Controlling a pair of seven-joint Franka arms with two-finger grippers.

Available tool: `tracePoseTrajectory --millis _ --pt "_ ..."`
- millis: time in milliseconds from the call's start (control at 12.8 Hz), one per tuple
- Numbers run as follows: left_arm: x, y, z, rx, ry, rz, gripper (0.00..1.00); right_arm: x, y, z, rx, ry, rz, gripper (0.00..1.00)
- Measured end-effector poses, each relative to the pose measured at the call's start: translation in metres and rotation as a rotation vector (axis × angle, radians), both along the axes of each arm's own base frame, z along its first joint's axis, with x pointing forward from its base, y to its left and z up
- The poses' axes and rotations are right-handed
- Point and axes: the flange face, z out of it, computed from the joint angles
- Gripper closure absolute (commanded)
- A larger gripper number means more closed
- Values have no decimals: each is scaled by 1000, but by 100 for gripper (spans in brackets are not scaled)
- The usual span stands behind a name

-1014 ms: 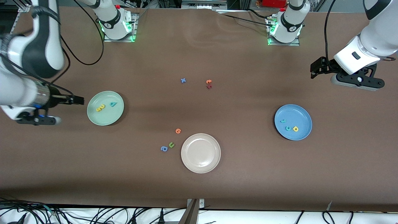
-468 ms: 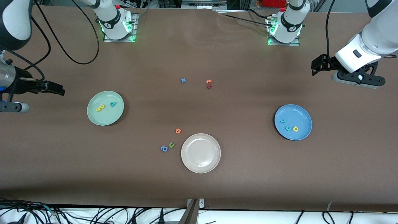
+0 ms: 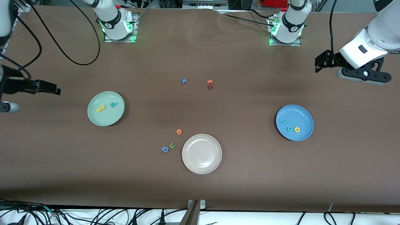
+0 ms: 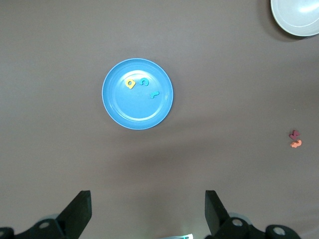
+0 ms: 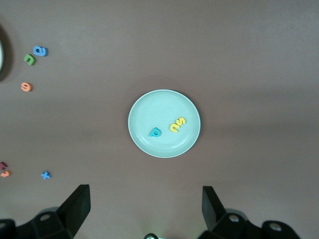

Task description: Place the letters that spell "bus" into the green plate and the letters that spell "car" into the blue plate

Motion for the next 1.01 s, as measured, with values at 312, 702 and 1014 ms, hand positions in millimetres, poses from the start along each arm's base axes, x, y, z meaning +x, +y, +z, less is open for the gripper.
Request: tracePoseTrajectory --millis 312,702,1014 --pt "0 -2 1 0 -1 -4 0 -22 -3 39 -31 -44 -5 1" --pt "0 -2 1 0 -1 -4 0 -34 5 37 -42 -59 -14 0" --pt "0 -2 1 0 -1 -3 0 -38 6 46 -45 -74 -16 0"
